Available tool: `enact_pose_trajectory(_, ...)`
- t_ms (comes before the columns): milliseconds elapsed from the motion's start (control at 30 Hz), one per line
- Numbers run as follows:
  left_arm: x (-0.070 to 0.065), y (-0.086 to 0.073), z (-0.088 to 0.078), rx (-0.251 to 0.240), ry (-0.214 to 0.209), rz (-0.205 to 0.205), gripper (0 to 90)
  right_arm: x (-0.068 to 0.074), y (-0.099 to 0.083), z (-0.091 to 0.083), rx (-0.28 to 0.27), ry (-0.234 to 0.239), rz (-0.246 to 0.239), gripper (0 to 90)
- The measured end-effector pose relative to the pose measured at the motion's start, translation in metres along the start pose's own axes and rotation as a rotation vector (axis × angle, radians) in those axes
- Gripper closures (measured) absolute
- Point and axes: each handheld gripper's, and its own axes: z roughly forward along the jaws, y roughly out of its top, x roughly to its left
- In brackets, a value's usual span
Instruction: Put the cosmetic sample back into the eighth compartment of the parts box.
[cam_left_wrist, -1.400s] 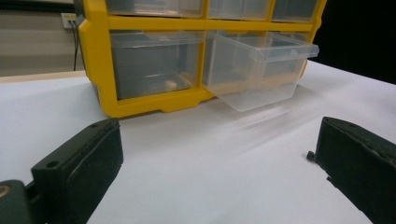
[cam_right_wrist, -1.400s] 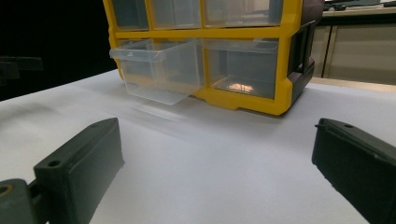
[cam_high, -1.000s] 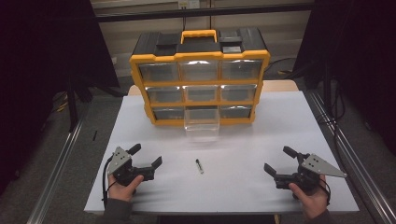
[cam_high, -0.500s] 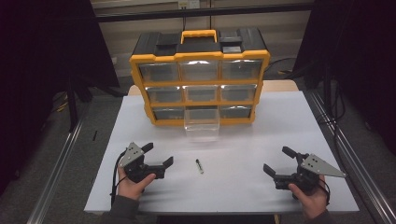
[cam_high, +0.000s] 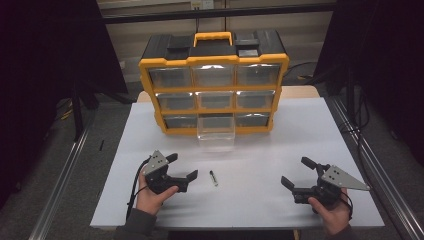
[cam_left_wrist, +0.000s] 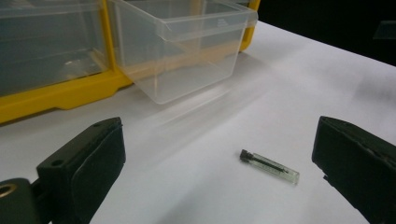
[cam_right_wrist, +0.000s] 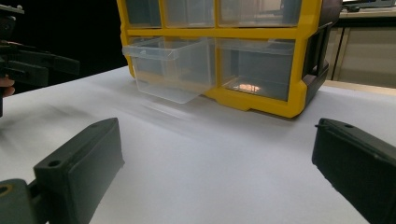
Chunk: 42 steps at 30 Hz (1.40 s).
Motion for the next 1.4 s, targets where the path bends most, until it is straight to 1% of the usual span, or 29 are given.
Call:
enact_pose_trajectory(33, -0.001, 0.000, 0.001, 0.005, -0.005, -0.006, 2.7, 0.000, 0.000, 0.000, 0.000, 0.000, 0.000, 1.0)
enact_pose_trajectory(67, -0.002, 0.000, 0.003, 0.015, -0.013, 0.000, 2.8, 0.000, 0.000, 0.000, 0.006, 0.007, -0.007, 1.0)
enact_pose_trajectory(100, -0.002, 0.000, 0.003, 0.015, -0.013, 0.000, 2.8, 0.000, 0.000, 0.000, 0.006, 0.008, -0.009, 1.0)
enact_pose_trajectory(133, -0.004, 0.001, 0.006, 0.019, -0.024, -0.003, 2.8, 0.000, 0.000, 0.000, 0.005, 0.010, -0.009, 1.0)
enact_pose_trajectory(200, -0.006, 0.002, 0.009, 0.035, -0.028, 0.008, 2.8, 0.000, 0.000, 0.000, 0.005, 0.011, -0.010, 1.0)
enact_pose_trajectory(267, -0.007, 0.002, 0.010, 0.039, -0.034, 0.006, 2.8, 0.000, 0.000, 0.000, 0.002, 0.008, -0.013, 0.9)
enact_pose_trajectory(300, -0.006, 0.002, 0.012, 0.043, -0.064, 0.008, 2.7, 0.000, 0.000, 0.000, 0.000, 0.011, -0.012, 1.0)
enact_pose_trajectory(333, -0.007, 0.002, 0.013, 0.060, -0.050, 0.024, 2.7, 0.000, 0.000, 0.000, 0.000, 0.011, -0.012, 1.0)
enact_pose_trajectory(367, -0.010, 0.002, 0.016, 0.072, -0.053, 0.016, 2.8, 0.000, 0.000, 0.000, 0.002, 0.012, -0.013, 1.0)
enact_pose_trajectory(400, -0.011, 0.002, 0.017, 0.081, -0.067, 0.016, 3.1, 0.000, 0.000, 0.000, 0.002, 0.011, -0.014, 1.0)
enact_pose_trajectory(433, -0.011, 0.002, 0.017, 0.081, -0.067, 0.016, 3.4, 0.000, 0.000, 0.000, 0.001, 0.010, -0.013, 1.0)
enact_pose_trajectory(467, -0.012, 0.002, 0.019, 0.086, -0.070, 0.023, 3.5, 0.000, 0.000, 0.000, 0.001, 0.014, -0.012, 0.9)
enact_pose_trajectory(500, -0.014, 0.003, 0.021, 0.102, -0.074, 0.035, 3.6, 0.000, 0.000, 0.000, 0.000, 0.015, -0.016, 0.9)
enact_pose_trajectory(567, -0.015, 0.003, 0.023, 0.102, -0.077, 0.038, 3.7, 0.000, 0.000, 0.000, -0.003, 0.013, -0.019, 0.9)
enact_pose_trajectory(667, -0.019, 0.004, 0.028, 0.135, -0.096, 0.070, 3.8, 0.000, 0.001, 0.000, -0.003, 0.014, -0.019, 0.9)
enact_pose_trajectory(733, -0.020, 0.004, 0.030, 0.142, -0.097, 0.073, 3.9, 0.000, 0.001, 0.000, -0.003, 0.014, -0.020, 0.9)
enact_pose_trajectory(767, -0.021, 0.005, 0.031, 0.152, -0.104, 0.078, 3.9, 0.000, 0.001, 0.000, -0.003, 0.012, -0.020, 0.9)
enact_pose_trajectory(800, -0.021, 0.005, 0.032, 0.151, -0.108, 0.083, 3.9, 0.000, 0.001, 0.000, -0.003, 0.012, -0.020, 0.9)
enact_pose_trajectory(833, -0.023, 0.004, 0.035, 0.164, -0.118, 0.087, 5.1, 0.000, 0.001, 0.000, -0.002, 0.014, -0.019, 0.9)
enact_pose_trajectory(867, -0.024, 0.004, 0.036, 0.178, -0.116, 0.098, 5.9, 0.000, 0.001, 0.000, -0.002, 0.014, -0.019, 0.9)
enact_pose_trajectory(967, -0.025, 0.003, 0.039, 0.193, -0.120, 0.104, 7.0, 0.000, 0.001, 0.000, -0.003, 0.014, -0.022, 0.9)
enact_pose_trajectory(1033, -0.026, 0.003, 0.042, 0.208, -0.133, 0.118, 8.6, 0.000, 0.001, 0.000, -0.003, 0.013, -0.021, 0.9)
enact_pose_trajectory(1067, -0.028, 0.003, 0.045, 0.226, -0.134, 0.136, 9.8, 0.000, 0.001, 0.000, -0.002, 0.009, -0.020, 0.9)
enact_pose_trajectory(1100, -0.028, 0.003, 0.045, 0.226, -0.134, 0.136, 9.9, 0.000, 0.001, -0.001, 0.001, 0.010, -0.021, 0.9)
enact_pose_trajectory(1167, -0.028, 0.005, 0.048, 0.242, -0.143, 0.144, 10.5, 0.000, 0.001, -0.001, 0.000, 0.010, -0.020, 0.9)
enact_pose_trajectory(1200, -0.028, 0.005, 0.049, 0.245, -0.148, 0.149, 13.6, 0.000, 0.001, 0.000, -0.003, 0.009, -0.019, 0.9)
enact_pose_trajectory(1267, -0.029, 0.008, 0.054, 0.279, -0.159, 0.180, 16.1, 0.000, 0.001, 0.000, -0.002, 0.008, -0.019, 0.9)
enact_pose_trajectory(1367, -0.029, 0.009, 0.059, 0.294, -0.171, 0.178, 18.1, 0.000, 0.001, 0.000, -0.002, 0.010, -0.019, 0.9)
enact_pose_trajectory(1400, -0.029, 0.009, 0.060, 0.301, -0.185, 0.177, 20.3, 0.000, 0.001, 0.000, -0.002, 0.010, -0.018, 0.8)
